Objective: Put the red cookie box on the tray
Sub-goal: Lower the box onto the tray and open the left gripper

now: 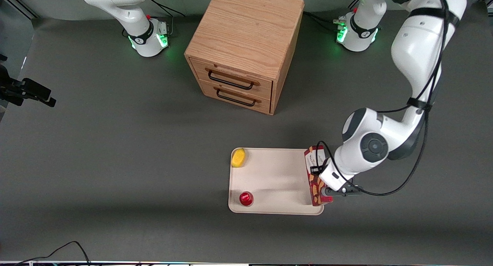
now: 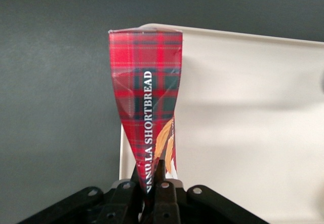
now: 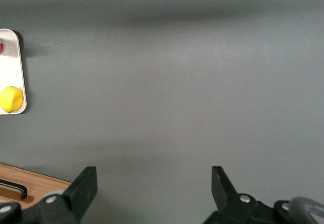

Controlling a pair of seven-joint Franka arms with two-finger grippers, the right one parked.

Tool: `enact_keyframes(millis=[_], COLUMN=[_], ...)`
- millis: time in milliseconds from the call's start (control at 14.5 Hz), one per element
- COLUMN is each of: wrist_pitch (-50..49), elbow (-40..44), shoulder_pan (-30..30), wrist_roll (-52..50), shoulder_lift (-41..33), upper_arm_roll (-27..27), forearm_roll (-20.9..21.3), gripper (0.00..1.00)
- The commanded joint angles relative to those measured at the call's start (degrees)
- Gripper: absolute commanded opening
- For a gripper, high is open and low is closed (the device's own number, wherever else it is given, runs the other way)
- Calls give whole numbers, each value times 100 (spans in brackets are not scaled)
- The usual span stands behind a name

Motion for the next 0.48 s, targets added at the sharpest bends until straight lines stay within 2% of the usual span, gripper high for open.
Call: enact_keyframes(millis=[0, 276, 414], wrist_pitch=[73, -962, -1735], elbow=[-63, -45, -10], shoulder_pan=[1, 124, 186], wrist_roll=[-437, -332, 69], shoulder_lift=[-130, -778, -1305], upper_arm_roll=[-29, -38, 15], forearm_roll=[412, 308, -112], gripper=[100, 100, 100])
